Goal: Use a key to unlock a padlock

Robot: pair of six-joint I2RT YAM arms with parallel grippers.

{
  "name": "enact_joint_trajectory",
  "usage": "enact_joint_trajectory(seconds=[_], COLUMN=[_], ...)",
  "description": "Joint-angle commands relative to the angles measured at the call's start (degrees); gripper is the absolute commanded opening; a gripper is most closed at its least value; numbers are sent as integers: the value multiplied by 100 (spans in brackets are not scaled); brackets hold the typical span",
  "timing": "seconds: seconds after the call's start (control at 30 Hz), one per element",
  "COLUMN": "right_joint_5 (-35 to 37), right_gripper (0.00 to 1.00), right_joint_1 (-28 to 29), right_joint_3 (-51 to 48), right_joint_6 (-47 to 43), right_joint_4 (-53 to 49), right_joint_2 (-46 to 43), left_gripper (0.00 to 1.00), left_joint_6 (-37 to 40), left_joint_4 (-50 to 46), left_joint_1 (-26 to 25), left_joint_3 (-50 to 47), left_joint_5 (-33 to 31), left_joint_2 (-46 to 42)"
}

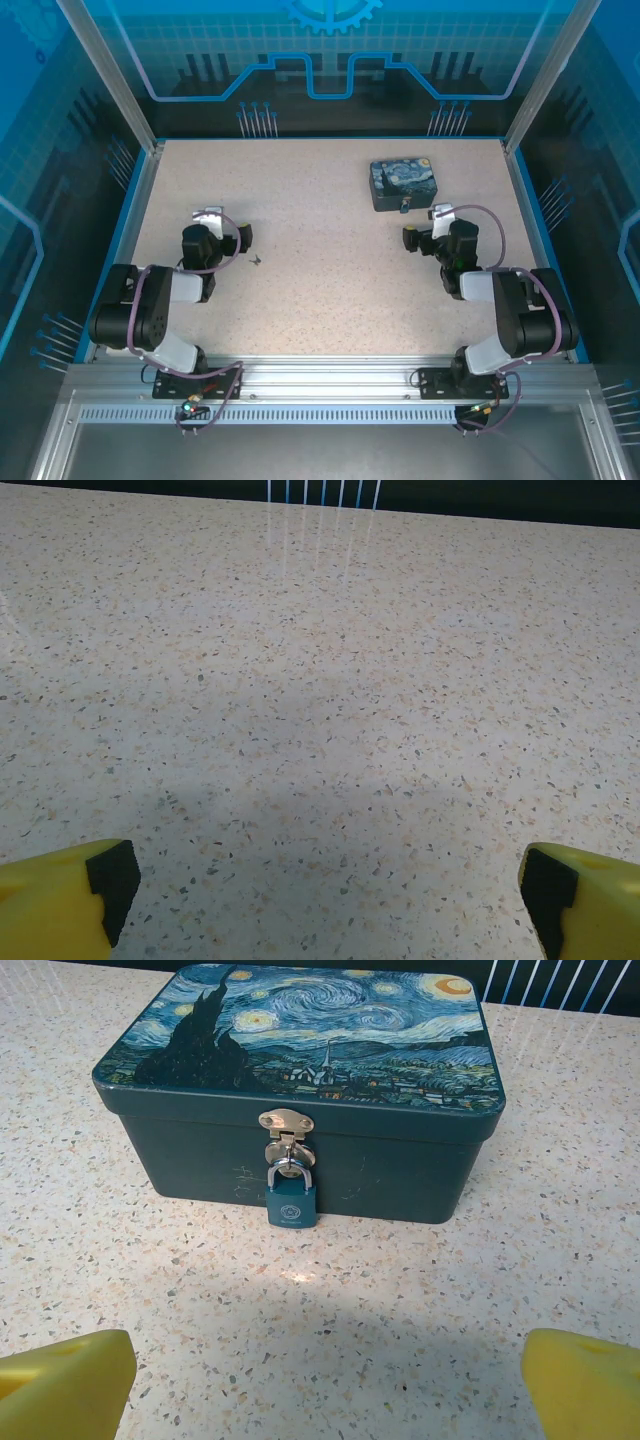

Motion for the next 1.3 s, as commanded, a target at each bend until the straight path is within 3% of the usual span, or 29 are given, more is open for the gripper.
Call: enact_joint_trajectory(seconds=[0.0,0.9,1.03,1.17,1.27], right_joint_5=[-54,-21,690,807,654], right_gripper=[100,100,100,100,100], right_joint_1=[-37,-50,-28,-55,-81], right_joint_3=[100,109,600,1089,1524], right_joint_6=[-78,-49,284,908,1550], right_joint_4=[-5,8,-1512,-3010,-3957], right_joint_2=[-17,-23,-728,-1431,-1807], left_gripper=[99,99,99,99,99], left_joint_6=[-36,-51,-128,-424,-753], left_joint_4=[210,244,-110,-1249,-2329], left_joint_1=[69,77,86,78,78], left_joint_3=[47,27,-71,44,393], left_joint_5=[138,190,-50,-558,-467], left_joint_2=[-18,-17,-655,-1632,-2202])
